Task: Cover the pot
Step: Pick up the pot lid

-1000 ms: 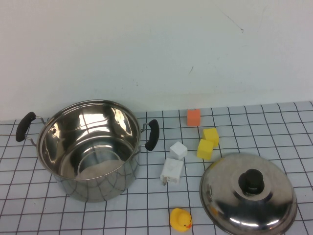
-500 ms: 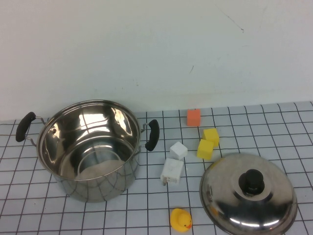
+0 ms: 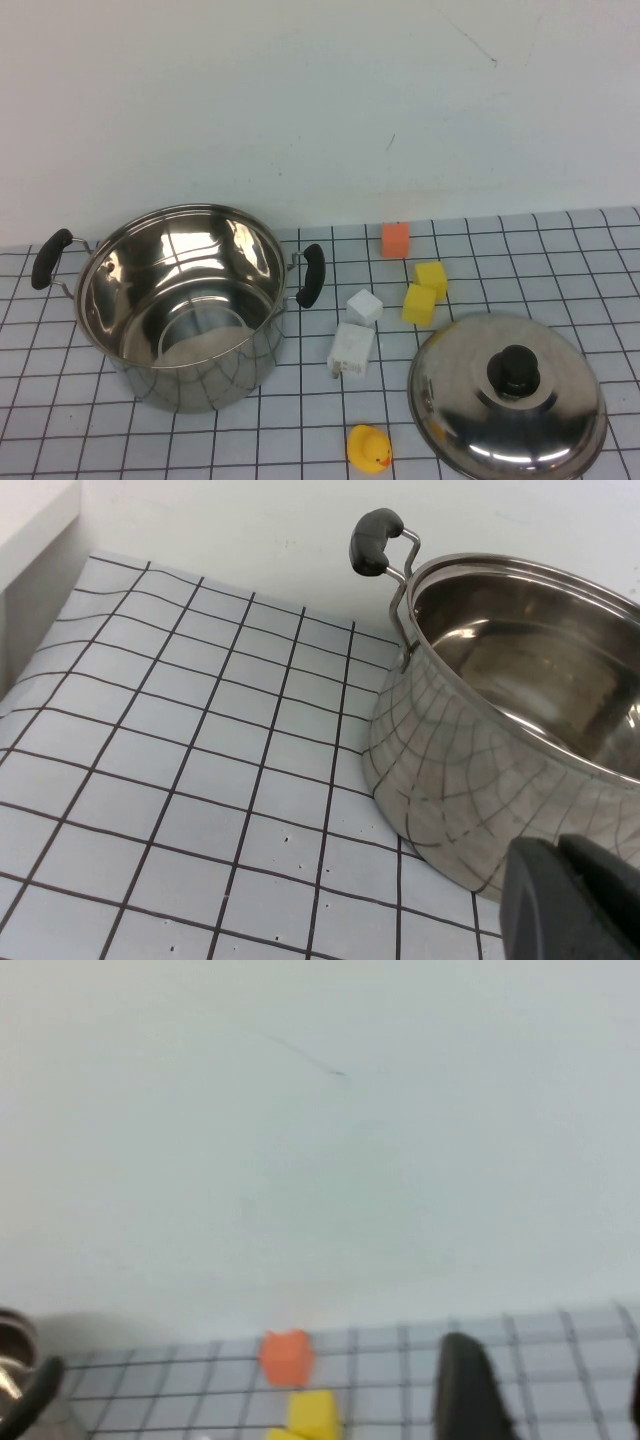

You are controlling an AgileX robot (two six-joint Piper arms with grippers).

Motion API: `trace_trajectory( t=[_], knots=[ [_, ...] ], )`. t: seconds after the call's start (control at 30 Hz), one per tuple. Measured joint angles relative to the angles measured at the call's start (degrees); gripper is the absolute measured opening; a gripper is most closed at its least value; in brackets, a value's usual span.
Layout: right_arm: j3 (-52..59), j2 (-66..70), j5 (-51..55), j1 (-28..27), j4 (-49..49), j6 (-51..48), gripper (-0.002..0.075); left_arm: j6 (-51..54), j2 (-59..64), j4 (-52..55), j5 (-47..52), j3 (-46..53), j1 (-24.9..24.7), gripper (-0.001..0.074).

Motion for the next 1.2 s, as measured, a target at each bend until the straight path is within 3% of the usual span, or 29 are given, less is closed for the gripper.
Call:
trace_trajectory(
  t=[0.1, 0.17, 0.33, 0.47, 0.8, 1.2],
  knots=[
    [0.0, 9.1, -11.9, 6.7, 0.0, -4.1, 0.0440, 0.0, 0.0, 0.0, 0.0, 0.0, 0.0, -0.0003],
    [0.0, 15.6, -19.4, 10.5, 0.1, -8.3, 0.0472, 0.0, 0.0, 0.0, 0.0, 0.0, 0.0, -0.0003],
    [0.0, 29.9, -32.6, 13.8, 0.0, -11.5, 0.0496, 0.0, 0.0, 0.0, 0.0, 0.0, 0.0, -0.0003],
    [-0.1, 42.8, -44.3, 14.1, -0.3, -7.4, 0.0498, 0.0, 0.0, 0.0, 0.0, 0.0, 0.0, -0.0003],
    [-3.9, 66.0, -47.4, 14.1, -2.4, -1.4, 0.0500, 0.2, 0.0, 0.0, 0.0, 0.0, 0.0, -0.0003],
    [-10.4, 76.0, -48.0, 14.2, -3.6, -1.4, 0.0498, 0.2, 0.0, 0.0, 0.0, 0.0, 0.0, -0.0003]
  ],
)
